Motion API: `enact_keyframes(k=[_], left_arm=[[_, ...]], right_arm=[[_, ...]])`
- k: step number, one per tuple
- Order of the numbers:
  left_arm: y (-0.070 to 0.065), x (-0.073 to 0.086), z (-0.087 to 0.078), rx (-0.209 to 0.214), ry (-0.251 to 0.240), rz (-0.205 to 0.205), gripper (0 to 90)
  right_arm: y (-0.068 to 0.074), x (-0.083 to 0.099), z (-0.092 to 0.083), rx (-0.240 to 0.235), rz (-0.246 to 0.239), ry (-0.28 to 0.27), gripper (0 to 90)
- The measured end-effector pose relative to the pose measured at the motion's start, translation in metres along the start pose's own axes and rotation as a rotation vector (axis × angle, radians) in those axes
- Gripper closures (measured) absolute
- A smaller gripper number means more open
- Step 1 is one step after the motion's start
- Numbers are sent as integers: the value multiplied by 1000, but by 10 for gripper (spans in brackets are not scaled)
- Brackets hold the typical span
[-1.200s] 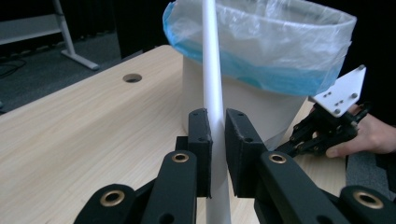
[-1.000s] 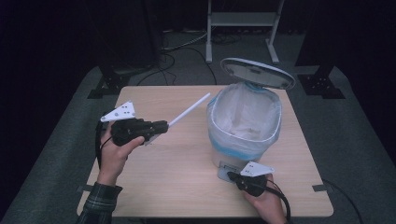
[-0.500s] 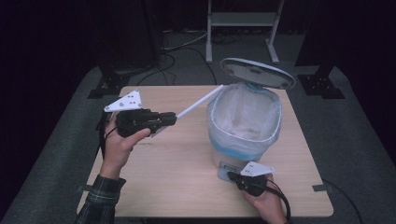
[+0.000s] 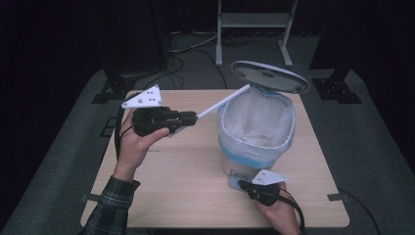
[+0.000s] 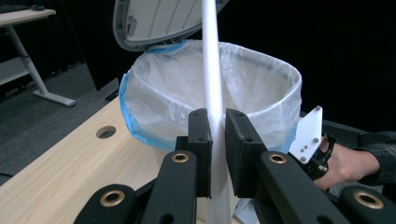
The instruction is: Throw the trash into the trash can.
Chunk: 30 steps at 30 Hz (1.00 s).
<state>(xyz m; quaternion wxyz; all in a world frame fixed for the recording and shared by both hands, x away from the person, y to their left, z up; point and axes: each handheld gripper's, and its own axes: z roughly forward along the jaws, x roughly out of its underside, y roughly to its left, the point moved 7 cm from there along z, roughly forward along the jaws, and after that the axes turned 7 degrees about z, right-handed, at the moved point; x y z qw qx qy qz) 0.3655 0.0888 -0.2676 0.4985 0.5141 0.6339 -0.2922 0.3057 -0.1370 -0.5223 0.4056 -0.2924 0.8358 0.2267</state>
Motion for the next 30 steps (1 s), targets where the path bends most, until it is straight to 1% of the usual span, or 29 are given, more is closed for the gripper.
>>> enact_keyframes(k=[4, 5, 6, 8, 11, 16, 17, 22, 26, 30], left_arm=[[0, -4, 7, 6, 3, 7, 813], [0, -6, 10, 9, 0, 4, 813], [0, -7, 12, 12, 2, 4, 813], [0, -8, 14, 13, 2, 5, 813], [1, -10, 22, 24, 12, 12, 812], [3, -12, 29, 34, 16, 13, 812], [4, -12, 33, 40, 18, 10, 812], [5, -14, 39, 47, 24, 13, 813], [5, -19, 49, 57, 37, 22, 812], [6, -21, 55, 61, 44, 27, 812]], right_arm=[[0, 0, 0, 1, 1, 0, 896], [0, 0, 0, 3, -8, -3, 896], [0, 0, 0, 3, 1, -1, 896], [0, 0, 0, 2, 2, -1, 896], [0, 0, 0, 1, 1, -1, 896], [0, 0, 0, -1, 3, 0, 896], [-1, 0, 0, -2, 2, -1, 896], [-1, 0, 0, -3, 2, -1, 896], [-1, 0, 0, -4, 4, 0, 896], [-1, 0, 0, -5, 6, -1, 896]])
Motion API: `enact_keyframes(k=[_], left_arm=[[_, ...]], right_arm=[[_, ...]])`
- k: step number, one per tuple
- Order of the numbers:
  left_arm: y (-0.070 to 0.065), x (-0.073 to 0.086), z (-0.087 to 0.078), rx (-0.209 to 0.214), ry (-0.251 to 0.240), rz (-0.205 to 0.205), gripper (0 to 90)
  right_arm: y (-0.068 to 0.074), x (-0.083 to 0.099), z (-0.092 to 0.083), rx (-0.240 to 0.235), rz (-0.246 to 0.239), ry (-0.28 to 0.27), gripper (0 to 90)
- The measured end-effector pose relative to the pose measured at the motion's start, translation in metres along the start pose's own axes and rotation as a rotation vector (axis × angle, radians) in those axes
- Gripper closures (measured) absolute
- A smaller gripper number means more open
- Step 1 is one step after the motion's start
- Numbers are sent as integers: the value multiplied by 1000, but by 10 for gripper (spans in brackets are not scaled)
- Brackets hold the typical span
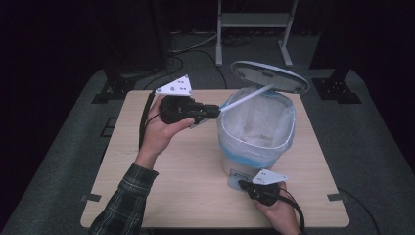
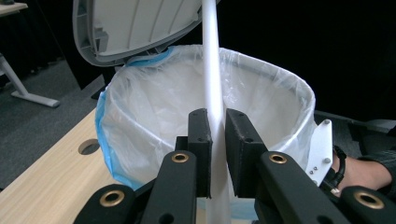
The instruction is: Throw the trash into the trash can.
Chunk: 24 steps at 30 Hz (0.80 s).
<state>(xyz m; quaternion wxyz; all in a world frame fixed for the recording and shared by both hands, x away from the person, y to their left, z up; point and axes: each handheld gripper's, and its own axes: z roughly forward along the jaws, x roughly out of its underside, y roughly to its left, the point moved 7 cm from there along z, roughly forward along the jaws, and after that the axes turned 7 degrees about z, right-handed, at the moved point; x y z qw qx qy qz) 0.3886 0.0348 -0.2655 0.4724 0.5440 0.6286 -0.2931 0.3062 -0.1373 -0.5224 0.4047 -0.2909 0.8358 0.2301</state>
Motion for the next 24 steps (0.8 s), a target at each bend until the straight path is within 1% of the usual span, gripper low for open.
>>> enact_keyframes(k=[6, 13, 24], left_arm=[[0, -7, 7, 14, 3, 9, 811], [-1, -14, 12, 20, 8, 18, 809], [0, -15, 16, 22, 9, 14, 804]], right_arm=[[0, 0, 0, -1, 1, 0, 896], [0, 0, 0, -1, -1, 0, 896], [0, 0, 0, -3, 6, 2, 896]])
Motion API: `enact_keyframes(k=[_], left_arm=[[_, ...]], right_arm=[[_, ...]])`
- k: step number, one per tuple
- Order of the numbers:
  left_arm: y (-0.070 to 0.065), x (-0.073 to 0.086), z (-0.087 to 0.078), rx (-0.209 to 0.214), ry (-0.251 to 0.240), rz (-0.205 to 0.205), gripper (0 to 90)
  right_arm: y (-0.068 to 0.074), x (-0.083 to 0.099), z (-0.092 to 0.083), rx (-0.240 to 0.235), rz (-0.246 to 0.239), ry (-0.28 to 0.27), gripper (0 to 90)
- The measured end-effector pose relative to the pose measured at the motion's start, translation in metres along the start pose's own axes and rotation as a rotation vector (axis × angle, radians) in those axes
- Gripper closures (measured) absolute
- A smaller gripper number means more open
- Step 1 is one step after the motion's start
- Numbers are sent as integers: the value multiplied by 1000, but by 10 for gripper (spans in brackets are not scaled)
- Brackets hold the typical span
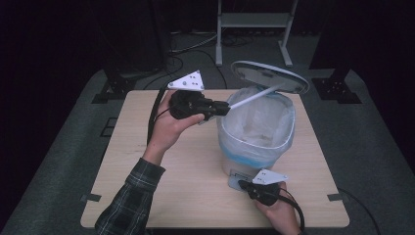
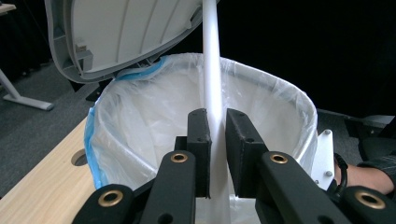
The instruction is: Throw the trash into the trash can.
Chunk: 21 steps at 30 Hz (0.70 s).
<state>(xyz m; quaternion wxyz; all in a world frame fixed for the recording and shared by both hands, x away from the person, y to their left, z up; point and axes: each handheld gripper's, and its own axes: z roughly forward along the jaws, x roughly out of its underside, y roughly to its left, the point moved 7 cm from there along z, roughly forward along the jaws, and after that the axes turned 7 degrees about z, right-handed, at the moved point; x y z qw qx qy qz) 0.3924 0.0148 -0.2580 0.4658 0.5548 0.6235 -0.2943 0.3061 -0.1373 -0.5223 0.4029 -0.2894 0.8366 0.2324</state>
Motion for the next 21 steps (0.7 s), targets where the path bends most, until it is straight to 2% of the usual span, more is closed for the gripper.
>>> enact_keyframes(k=[21], left_arm=[[0, -5, 4, -3, -8, 6, 800]], right_arm=[[0, 0, 0, 0, 1, 0, 896]])
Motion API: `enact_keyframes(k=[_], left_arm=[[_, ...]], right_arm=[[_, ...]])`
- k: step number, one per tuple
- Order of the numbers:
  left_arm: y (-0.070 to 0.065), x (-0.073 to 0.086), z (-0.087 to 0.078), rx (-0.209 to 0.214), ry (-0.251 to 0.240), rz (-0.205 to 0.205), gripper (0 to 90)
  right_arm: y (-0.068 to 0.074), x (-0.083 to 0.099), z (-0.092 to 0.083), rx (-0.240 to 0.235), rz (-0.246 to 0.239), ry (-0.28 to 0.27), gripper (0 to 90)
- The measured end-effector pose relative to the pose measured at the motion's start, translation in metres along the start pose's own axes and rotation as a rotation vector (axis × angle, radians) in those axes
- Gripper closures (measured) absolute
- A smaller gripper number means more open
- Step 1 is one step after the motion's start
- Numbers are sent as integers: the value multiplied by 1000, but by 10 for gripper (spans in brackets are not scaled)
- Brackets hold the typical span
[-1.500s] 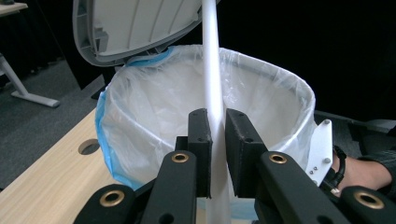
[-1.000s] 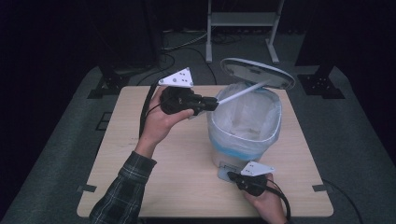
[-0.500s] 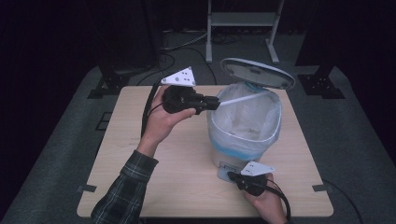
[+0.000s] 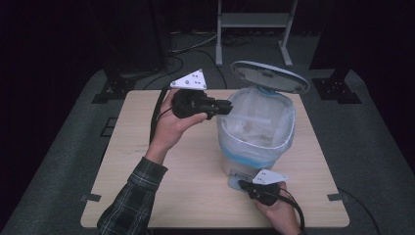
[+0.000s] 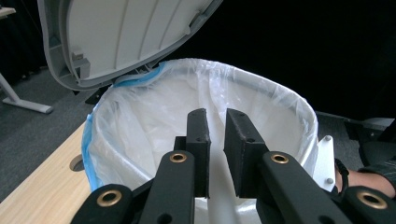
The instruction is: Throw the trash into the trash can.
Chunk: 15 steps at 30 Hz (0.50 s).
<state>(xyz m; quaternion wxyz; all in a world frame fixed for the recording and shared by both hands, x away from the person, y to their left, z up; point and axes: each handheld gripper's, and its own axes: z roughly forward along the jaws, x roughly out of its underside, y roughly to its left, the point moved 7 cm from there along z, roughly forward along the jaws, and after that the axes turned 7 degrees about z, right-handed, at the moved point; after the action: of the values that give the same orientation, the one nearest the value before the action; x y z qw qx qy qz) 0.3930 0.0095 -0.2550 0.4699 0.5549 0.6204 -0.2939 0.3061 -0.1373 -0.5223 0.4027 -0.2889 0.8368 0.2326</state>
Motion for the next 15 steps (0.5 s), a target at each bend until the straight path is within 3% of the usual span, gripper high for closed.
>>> enact_keyframes(k=[15], left_arm=[[-1, 9, -11, -11, -4, -24, 763]], right_arm=[[0, 0, 0, 1, -3, -1, 896]])
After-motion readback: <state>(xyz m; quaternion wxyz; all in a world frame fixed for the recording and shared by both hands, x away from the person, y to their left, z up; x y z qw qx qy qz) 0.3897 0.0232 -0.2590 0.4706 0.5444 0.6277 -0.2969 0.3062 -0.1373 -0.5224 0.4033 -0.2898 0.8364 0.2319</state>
